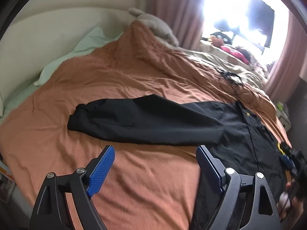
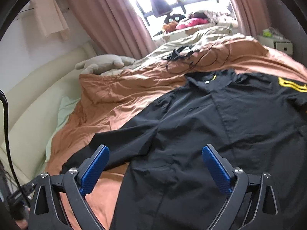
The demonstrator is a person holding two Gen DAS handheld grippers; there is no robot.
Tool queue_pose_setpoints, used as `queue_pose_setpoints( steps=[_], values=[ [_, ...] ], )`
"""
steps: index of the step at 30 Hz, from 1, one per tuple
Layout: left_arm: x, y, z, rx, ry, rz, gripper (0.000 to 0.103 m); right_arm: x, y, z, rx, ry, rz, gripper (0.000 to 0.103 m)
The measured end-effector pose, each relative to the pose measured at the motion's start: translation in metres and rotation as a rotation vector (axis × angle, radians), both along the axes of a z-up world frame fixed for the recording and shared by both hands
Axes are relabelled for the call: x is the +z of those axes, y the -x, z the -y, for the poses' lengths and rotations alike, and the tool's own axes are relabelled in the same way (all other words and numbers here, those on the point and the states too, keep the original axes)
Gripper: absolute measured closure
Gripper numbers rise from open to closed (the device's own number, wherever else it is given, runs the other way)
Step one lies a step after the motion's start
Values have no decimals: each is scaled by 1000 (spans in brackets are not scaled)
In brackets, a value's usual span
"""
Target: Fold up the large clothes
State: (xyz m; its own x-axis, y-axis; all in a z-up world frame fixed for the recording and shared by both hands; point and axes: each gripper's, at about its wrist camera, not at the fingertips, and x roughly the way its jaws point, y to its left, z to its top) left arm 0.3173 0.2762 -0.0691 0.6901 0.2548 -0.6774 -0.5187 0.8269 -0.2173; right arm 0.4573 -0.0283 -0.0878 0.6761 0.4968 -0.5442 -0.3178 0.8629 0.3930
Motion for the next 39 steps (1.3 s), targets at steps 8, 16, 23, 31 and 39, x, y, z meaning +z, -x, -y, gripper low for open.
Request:
queue_pose_setpoints(
  steps=[8,16,23,31,39],
  values=[
    [-37,-21,-76,207,220,-17,38,-30,-46,-30,18,-6,-103,40],
    [-72,-22,-117,351,336,-26,40,-79,-88,-47,48,-57,-277,72],
    [-112,-40,-132,396,391,-92,47,-112,-109,-60,83,-94,-374,77],
    [-138,-56,-148,424,371,-100,50,-120,-136,-61,97,-221,-389,92],
    [-108,-54,-154,390,284,-45,102,-153,-163,-72,105,-353,-453,97]
  ],
)
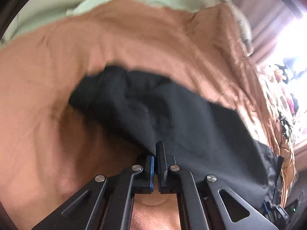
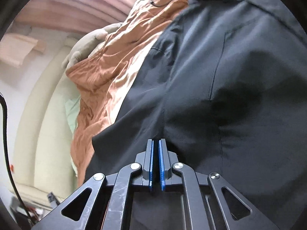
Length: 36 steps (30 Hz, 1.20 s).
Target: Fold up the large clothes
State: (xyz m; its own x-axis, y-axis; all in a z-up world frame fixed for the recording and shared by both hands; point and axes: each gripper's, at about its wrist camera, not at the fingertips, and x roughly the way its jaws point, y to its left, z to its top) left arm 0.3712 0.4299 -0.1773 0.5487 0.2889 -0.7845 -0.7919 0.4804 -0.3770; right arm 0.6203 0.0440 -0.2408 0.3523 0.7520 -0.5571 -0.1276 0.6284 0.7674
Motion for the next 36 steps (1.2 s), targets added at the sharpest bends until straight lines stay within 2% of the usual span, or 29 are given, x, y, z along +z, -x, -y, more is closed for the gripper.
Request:
queue_pose_setpoints(
  steps=[3,7,10,15,19,22,26,28,31,36],
  values=[
    [38,-5,3,-39,-50,53,102,-6,-9,5,-28,-22,-4,97],
    [89,-19,15,-98,-104,99,102,-11,-19,9,-20,-4,-31,98],
    [125,-34,32,-148,-139,138,102,-5,-20,20,-28,-23,-51,98],
    [182,-60,66,-241,-200,216,102,27,-13,46,-39,-36,-16,98],
    [219,-83,100,-324,-210,285,102,59,2,81,-68,-38,44,98],
    [246,-102,138,-430,-234,370,102,79,20,115,-92,-54,66,98],
    [268,-128,190,-564,-242,418,102,102,47,148,-90,1,135,92],
    [278,-136,215,-626,-246,434,102,106,59,166,-118,19,143,80],
    [291,-151,253,-714,-246,466,102,102,76,191,-151,41,142,80],
    [296,-174,301,-818,-231,476,102,93,87,221,-211,66,117,80]
  ],
)
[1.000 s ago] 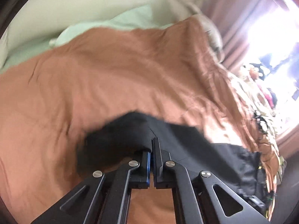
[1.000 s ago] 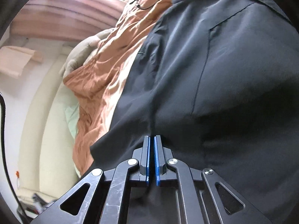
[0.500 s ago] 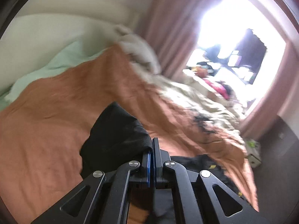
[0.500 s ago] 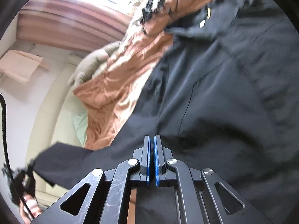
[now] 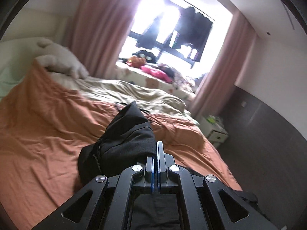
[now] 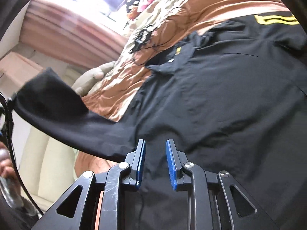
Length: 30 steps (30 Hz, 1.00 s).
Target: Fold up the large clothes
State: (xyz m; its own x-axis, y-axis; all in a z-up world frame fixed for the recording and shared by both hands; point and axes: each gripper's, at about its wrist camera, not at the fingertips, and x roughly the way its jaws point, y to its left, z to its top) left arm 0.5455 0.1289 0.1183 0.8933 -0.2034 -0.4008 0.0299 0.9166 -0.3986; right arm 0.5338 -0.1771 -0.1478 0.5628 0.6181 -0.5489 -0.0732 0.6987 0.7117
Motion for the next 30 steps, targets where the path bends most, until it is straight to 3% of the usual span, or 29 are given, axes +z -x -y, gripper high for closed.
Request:
queue_pose_setpoints(
  steps=[11,15,16,17,19,25,30],
  values=[
    [-46,-39,84,-210,13,-55,102,-9,-18,55,-135,-29,-25,80],
    [-78,-62,126,-289,13,-125,100,-19,-19,85,-211,-49,-63,80],
    [-92,-70,141,-329,-8,-186,89,-21,-20,90,-224,-60,-73,80],
    [-104,-76,152,-369,-22,-240,69,-24,-20,95,-234,-75,-83,80],
    [-133,-79,170,-445,-33,-335,48,-28,-20,103,-256,-89,-96,80],
    [-167,-62,136,-365,14,-373,22,-30,-23,103,-266,-56,-104,80],
    [-181,-48,83,-221,-6,-386,21,-29,-38,78,-206,47,-97,76]
  ],
)
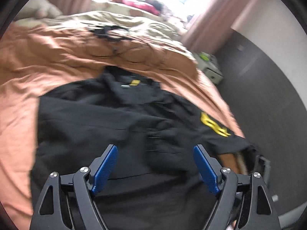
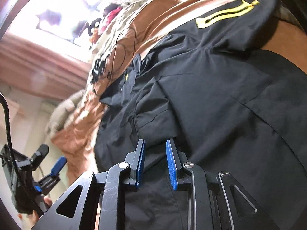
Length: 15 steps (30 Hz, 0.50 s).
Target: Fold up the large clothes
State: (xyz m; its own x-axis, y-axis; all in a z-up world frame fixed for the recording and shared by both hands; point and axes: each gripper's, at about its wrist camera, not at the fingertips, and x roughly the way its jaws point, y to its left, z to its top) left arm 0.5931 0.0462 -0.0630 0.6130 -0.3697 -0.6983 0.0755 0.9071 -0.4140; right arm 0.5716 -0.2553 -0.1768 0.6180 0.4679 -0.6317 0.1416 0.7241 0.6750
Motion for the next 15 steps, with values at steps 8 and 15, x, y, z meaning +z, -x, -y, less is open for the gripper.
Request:
queue_pose_setpoints(
  steps=[8,15],
  values=[
    [-39,25,-89,170,-78,-46,35,4,-17,-45,77,204,78,26],
    [-79,41,-132,238,-133,-115,48,3,-33,-84,121,379,132,26]
  ],
)
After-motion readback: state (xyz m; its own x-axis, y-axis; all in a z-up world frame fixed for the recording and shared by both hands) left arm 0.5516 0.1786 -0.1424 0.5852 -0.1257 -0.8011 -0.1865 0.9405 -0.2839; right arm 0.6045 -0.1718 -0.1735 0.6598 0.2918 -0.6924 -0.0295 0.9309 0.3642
